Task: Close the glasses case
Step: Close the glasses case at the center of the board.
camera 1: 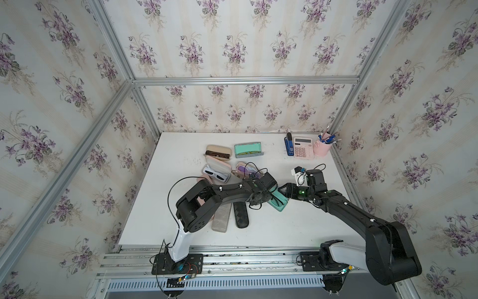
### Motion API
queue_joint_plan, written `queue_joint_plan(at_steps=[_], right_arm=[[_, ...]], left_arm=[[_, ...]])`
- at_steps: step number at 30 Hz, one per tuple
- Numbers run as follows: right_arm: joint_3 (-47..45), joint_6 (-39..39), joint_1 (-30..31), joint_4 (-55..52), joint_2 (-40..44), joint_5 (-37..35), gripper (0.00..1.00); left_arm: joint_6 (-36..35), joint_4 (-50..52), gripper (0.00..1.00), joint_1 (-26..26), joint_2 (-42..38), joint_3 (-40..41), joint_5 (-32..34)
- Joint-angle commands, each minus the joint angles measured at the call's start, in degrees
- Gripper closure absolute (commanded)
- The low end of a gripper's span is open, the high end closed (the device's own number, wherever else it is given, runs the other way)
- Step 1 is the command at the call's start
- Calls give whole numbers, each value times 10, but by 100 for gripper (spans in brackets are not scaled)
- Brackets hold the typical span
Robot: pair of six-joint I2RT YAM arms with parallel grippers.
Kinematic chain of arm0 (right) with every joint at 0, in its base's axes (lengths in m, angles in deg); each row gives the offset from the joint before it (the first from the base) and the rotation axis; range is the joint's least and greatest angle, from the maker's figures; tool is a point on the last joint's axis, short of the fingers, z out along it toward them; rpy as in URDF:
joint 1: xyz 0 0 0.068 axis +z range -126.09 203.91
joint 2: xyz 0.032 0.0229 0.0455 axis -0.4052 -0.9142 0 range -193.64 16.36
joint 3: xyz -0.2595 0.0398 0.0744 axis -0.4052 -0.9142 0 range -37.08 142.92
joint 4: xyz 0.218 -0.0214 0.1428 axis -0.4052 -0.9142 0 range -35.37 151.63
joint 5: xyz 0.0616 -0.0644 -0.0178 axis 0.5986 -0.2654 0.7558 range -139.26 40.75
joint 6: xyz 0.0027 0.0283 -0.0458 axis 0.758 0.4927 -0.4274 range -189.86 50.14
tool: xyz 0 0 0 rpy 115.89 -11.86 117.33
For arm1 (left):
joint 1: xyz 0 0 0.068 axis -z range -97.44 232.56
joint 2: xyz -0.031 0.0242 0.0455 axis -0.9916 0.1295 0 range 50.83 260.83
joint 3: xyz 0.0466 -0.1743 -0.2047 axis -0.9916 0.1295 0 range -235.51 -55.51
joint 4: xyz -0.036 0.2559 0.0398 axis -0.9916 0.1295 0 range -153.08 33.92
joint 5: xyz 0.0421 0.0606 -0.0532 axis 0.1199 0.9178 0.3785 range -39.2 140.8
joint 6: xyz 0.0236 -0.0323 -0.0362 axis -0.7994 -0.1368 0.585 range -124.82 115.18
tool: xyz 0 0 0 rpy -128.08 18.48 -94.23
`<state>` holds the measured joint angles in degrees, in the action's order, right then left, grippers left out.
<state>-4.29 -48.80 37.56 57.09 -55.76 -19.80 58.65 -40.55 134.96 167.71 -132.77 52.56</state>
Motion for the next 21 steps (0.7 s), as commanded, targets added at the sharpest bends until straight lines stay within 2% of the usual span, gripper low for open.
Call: queue_joint_plan(at_steps=[1,15,21], right_arm=[[8,6,1,11,-15,22,48],[-23,0,1,40,-29,28,62],[-33,2,1,50,-27,36,64]], left_arm=[[-19,104,70,-1,10,9,-14],[-26,90,71,-3,9,10,-22],[-25,85,71,-3,10,13,-23]])
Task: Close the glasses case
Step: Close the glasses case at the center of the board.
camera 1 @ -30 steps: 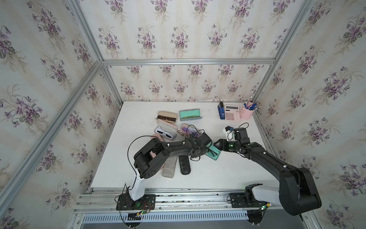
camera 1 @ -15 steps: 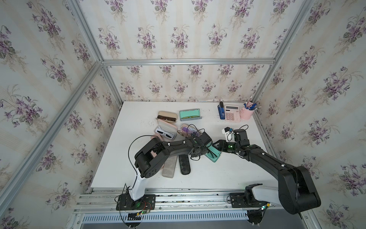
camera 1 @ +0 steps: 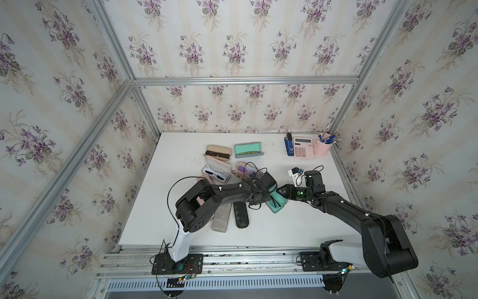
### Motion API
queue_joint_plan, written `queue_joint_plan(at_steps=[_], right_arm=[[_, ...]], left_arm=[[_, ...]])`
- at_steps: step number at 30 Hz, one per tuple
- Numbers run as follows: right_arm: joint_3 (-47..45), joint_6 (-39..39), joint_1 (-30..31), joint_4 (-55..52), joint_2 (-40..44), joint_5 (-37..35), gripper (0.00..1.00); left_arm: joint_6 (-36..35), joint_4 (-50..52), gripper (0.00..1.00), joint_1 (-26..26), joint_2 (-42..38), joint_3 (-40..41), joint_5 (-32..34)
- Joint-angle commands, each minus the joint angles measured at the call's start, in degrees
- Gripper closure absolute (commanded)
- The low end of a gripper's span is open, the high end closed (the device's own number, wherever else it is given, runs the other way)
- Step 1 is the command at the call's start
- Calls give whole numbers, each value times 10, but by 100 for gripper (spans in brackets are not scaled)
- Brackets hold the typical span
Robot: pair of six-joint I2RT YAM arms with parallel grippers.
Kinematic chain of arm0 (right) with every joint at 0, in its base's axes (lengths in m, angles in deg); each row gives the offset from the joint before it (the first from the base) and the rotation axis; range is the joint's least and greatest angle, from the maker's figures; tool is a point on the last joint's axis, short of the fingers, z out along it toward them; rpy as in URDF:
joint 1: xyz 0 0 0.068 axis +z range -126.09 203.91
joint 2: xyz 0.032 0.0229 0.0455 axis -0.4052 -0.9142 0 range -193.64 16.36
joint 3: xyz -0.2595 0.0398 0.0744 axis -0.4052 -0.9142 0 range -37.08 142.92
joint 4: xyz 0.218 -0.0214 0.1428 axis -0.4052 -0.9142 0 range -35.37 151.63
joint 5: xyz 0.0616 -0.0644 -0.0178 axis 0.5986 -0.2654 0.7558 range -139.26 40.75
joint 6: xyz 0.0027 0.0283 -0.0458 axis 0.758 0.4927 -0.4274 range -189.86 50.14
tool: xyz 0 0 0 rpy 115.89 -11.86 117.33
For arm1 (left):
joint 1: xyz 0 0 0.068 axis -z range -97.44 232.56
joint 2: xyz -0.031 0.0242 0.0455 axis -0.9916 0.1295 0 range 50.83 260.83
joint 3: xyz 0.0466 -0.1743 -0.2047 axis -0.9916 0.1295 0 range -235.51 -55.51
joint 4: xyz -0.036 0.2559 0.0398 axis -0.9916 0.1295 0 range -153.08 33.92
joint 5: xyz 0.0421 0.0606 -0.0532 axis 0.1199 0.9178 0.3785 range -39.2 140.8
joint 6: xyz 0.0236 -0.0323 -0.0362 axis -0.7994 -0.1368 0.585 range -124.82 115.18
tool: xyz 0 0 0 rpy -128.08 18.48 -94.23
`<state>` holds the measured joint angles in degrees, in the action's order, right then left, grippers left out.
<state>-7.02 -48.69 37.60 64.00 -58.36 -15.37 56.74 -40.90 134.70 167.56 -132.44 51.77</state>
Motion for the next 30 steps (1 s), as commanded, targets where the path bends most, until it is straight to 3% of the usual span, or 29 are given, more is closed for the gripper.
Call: queue_joint_plan(at_steps=[1,30], right_arm=[[-7,1,1,-19,0,-9,65],[-6,17,107,-16,-27,-97,67]], left_arm=[[-5,87,71,0,12,10,-16],[-1,45,73,1,7,32,-33]])
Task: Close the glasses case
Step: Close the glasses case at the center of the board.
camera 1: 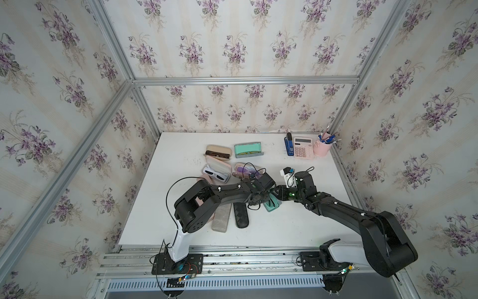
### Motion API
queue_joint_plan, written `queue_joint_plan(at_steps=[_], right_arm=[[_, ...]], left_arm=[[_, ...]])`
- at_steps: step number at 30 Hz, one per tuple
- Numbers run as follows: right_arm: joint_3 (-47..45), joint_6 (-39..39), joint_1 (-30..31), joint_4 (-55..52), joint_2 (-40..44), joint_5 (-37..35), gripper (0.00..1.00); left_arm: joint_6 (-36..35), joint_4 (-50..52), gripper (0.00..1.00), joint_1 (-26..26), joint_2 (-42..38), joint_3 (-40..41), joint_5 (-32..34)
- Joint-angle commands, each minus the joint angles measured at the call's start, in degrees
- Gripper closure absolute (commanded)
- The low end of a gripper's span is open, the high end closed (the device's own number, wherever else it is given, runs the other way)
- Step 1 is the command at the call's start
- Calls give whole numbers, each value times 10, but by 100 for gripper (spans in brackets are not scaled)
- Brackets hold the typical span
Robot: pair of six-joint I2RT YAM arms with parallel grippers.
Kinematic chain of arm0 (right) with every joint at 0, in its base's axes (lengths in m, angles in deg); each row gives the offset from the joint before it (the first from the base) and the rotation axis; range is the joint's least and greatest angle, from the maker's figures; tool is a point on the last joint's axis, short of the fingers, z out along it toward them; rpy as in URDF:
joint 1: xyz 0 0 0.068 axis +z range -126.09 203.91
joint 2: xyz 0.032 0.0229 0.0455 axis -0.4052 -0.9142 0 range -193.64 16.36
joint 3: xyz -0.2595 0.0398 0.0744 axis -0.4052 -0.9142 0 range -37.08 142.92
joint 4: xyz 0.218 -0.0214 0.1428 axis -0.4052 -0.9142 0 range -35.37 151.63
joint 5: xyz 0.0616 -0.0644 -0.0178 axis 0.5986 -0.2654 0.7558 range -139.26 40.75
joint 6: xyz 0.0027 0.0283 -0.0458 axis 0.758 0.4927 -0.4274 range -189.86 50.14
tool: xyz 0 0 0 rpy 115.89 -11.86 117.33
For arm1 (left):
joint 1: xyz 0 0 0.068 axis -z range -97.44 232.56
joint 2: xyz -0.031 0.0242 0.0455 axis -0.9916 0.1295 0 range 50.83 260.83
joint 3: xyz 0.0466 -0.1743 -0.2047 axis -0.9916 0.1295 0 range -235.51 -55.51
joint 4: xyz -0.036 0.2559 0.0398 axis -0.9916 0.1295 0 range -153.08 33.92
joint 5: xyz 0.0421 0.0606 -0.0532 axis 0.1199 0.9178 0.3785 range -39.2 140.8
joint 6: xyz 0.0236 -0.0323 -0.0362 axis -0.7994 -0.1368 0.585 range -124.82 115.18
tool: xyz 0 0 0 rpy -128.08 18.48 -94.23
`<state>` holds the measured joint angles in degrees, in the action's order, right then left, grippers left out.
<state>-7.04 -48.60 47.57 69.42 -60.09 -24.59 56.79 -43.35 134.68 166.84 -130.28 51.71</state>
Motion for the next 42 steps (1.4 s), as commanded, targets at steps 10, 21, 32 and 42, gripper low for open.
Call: queue_joint_plan(at_steps=[10,21,32,42], right_arm=[[-12,30,33,-55,-22,-16,67],[-20,42,56,-42,-23,-29,67],[-28,51,66,-31,-27,-32,67],[-30,54,67,-24,-39,-37,67]], left_arm=[[0,65,73,1,13,14,-33],[2,56,73,1,11,19,-35],[2,51,73,1,3,27,-35],[2,43,71,1,-17,37,-31]])
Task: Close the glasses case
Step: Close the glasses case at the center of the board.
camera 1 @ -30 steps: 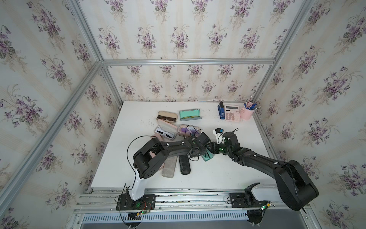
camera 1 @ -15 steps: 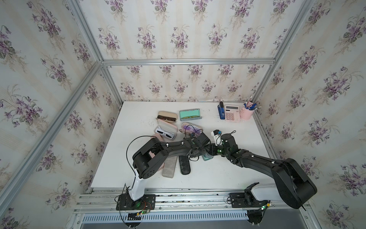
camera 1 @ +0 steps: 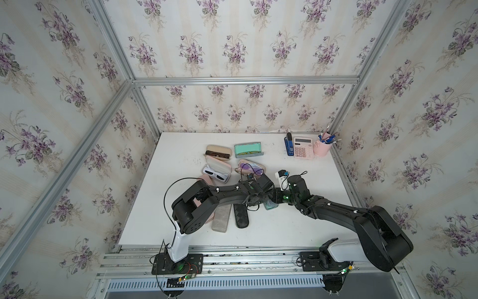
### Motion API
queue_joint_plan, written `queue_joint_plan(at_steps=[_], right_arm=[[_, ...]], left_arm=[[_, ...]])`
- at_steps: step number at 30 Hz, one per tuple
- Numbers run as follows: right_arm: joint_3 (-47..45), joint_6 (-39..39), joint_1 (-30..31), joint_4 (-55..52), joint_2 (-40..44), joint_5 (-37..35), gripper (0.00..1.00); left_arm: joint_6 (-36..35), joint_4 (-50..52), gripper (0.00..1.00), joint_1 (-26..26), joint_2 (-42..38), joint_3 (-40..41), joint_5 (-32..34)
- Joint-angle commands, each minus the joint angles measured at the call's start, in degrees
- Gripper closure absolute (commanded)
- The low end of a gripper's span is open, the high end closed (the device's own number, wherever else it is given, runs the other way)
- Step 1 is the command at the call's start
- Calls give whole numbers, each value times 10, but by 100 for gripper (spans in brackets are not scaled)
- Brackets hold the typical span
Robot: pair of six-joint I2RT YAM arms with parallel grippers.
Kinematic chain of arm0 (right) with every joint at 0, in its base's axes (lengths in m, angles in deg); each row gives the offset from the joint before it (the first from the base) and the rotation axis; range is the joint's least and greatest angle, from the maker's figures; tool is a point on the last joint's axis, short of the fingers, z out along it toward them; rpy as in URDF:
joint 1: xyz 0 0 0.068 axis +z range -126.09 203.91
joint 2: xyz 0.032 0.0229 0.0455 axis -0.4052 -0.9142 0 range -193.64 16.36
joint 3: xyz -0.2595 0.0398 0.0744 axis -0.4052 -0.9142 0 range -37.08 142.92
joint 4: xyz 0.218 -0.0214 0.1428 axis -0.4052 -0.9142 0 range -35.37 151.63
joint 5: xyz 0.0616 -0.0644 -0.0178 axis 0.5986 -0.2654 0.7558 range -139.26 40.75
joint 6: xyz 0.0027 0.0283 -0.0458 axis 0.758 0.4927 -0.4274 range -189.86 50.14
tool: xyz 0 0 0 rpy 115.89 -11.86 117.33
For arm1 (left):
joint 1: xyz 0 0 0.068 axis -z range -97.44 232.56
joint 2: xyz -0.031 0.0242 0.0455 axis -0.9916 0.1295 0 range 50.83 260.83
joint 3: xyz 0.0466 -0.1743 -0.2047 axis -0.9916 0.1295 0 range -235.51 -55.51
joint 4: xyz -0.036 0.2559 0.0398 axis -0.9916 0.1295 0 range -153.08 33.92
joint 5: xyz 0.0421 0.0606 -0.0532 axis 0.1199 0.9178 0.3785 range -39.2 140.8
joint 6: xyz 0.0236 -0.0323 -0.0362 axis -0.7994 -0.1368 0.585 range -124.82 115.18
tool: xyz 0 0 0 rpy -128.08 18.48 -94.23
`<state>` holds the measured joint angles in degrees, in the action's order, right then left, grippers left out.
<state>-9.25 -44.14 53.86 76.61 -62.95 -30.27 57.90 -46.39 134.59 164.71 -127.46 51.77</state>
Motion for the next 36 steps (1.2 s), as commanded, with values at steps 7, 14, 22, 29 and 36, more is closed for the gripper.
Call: queue_joint_plan(at_steps=[7,14,22,29,36], right_arm=[[-9,10,26,-91,-19,18,67],[-9,10,29,-88,-27,18,67],[-14,9,32,-83,-36,17,67],[-16,7,34,-82,-39,13,67],[-19,8,35,-76,-44,14,68]], left_arm=[[-10,68,70,3,-7,9,-31],[-11,58,68,5,-21,15,-27],[-13,46,64,8,-38,19,-23],[-13,22,57,10,-53,33,-23],[-18,-10,53,13,-70,52,-24]])
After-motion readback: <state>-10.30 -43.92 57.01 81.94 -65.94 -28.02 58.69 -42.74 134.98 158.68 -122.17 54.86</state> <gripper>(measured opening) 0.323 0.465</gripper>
